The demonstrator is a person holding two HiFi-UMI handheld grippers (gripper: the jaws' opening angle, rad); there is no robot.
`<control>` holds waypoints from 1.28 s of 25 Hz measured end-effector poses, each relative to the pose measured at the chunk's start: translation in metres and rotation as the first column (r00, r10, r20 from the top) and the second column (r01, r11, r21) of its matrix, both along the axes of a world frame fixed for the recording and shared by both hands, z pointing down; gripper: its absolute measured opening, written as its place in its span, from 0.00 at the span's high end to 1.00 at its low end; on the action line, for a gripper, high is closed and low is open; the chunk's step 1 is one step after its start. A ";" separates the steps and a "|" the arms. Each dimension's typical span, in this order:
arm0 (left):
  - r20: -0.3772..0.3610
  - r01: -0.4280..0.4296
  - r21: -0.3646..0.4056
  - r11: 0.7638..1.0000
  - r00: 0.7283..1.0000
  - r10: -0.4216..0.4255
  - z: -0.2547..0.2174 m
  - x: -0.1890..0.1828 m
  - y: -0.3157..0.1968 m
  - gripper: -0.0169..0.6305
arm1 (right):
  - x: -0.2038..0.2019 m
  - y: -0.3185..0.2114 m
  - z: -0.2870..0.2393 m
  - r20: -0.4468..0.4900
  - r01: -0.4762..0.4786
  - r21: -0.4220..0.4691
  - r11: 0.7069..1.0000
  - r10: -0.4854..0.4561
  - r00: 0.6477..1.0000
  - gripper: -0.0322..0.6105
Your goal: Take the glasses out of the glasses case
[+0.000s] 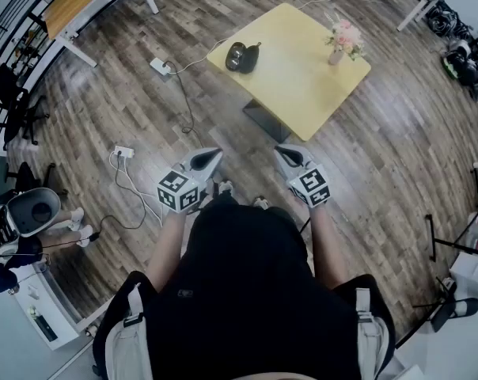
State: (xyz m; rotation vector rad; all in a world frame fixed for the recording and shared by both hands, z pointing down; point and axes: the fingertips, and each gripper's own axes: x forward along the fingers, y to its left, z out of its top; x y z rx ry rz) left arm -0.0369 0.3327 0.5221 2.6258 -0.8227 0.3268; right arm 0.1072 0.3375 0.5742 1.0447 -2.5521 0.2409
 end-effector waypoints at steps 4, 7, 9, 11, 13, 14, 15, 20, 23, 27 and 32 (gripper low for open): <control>0.008 0.027 -0.006 1.000 1.000 -0.027 0.005 0.004 0.005 0.96 | 0.004 0.001 -0.001 -0.009 0.024 -0.007 1.000 -0.024 1.000 0.95; 0.003 0.042 -0.007 0.999 0.999 -0.042 0.006 0.007 0.005 0.96 | 0.007 0.000 -0.003 -0.008 0.037 -0.009 0.999 -0.037 0.999 0.95; -0.002 0.054 -0.006 0.999 0.999 -0.054 0.006 0.006 0.004 0.96 | 0.008 -0.002 -0.004 -0.010 0.042 -0.008 0.999 -0.042 0.999 0.95; -0.005 0.066 -0.003 0.998 0.998 -0.066 0.005 0.005 0.002 0.96 | 0.007 -0.002 -0.003 -0.012 0.049 -0.008 0.999 -0.049 0.999 0.95; -0.007 0.076 -0.003 0.997 0.997 -0.076 0.005 0.004 0.002 0.96 | 0.007 -0.003 -0.003 -0.014 0.051 -0.008 0.999 -0.051 0.999 0.95; -0.007 0.081 -0.004 0.997 0.997 -0.081 0.005 0.004 0.002 0.96 | 0.008 -0.003 -0.003 -0.015 0.049 -0.008 0.999 -0.049 0.999 0.95; -0.007 0.086 -0.005 0.996 0.996 -0.086 0.006 0.004 0.003 0.96 | 0.009 -0.003 -0.002 -0.016 0.048 -0.009 0.999 -0.048 0.999 0.95; -0.008 0.110 -0.004 0.994 0.994 -0.110 0.005 0.004 0.002 0.96 | 0.013 -0.005 -0.001 -0.018 0.057 -0.016 0.998 -0.057 0.998 0.95; -0.005 0.121 0.000 0.993 0.993 -0.121 0.005 0.005 0.001 0.96 | 0.017 -0.008 0.001 -0.015 0.057 -0.015 0.998 -0.058 0.998 0.95; 0.000 0.135 0.004 0.991 0.991 -0.135 0.006 0.006 0.001 0.96 | 0.018 -0.009 0.002 -0.008 0.071 -0.017 0.997 -0.071 0.997 0.95; 0.002 0.150 0.005 0.989 0.989 -0.150 0.008 0.004 0.004 0.96 | 0.016 -0.008 0.005 0.000 0.084 -0.018 0.996 -0.084 0.996 0.95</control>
